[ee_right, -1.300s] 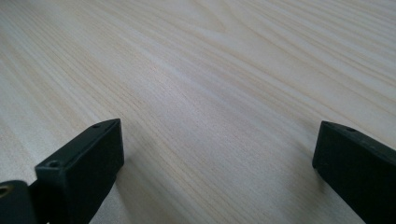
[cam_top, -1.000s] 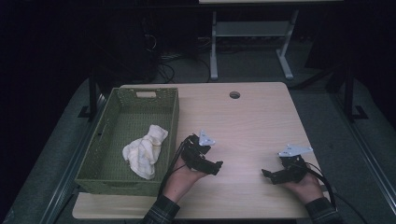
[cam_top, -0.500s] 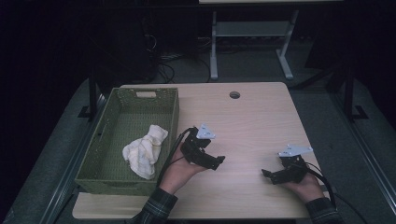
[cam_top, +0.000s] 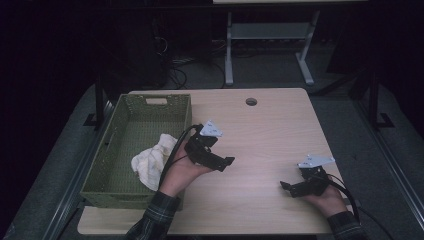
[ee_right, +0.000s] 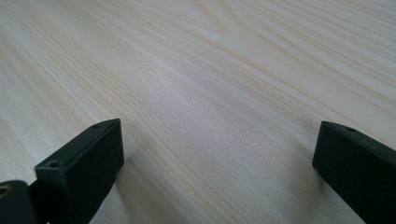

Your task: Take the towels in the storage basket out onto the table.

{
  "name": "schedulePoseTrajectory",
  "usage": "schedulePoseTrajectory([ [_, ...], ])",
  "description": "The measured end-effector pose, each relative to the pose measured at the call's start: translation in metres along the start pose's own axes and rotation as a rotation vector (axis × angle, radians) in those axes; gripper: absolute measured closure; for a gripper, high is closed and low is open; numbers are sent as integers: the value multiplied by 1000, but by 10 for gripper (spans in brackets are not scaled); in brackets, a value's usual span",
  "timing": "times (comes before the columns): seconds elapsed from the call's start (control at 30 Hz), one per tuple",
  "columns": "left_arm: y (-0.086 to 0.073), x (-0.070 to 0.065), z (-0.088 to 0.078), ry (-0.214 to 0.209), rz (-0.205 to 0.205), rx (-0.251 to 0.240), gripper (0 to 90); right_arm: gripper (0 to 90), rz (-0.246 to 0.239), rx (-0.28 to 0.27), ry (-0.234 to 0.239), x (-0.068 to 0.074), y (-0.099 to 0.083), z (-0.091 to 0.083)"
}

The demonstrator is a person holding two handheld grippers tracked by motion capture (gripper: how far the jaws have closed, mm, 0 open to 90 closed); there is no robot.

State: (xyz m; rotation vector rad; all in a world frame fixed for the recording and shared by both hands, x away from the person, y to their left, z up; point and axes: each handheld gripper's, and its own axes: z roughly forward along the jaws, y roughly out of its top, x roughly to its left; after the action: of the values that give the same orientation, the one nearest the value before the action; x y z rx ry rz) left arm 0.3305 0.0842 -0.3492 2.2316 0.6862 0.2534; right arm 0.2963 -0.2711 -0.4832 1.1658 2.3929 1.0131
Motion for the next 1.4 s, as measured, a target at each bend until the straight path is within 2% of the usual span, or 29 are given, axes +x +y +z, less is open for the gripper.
schedulePoseTrajectory([
  [0.17, -3, 4, -6, 6, 2, -5, 131, 16, 12, -4, -11, 0, 0, 0],
  [0.37, -10, 13, -14, 19, -20, -10, 132, 16, 15, -2, -15, 0, 0, 0],
  [0.53, -12, 18, -22, 29, -19, -18, 134, 16, 0, -1, -6, -1, 0, 0],
  [0.97, -18, 30, -38, 56, -31, -23, 136, 16, 0, -1, -5, -1, 0, 0],
  [1.4, -28, 43, -56, 94, -68, -24, 139, 16, 0, -1, -5, -1, 0, 0],
])
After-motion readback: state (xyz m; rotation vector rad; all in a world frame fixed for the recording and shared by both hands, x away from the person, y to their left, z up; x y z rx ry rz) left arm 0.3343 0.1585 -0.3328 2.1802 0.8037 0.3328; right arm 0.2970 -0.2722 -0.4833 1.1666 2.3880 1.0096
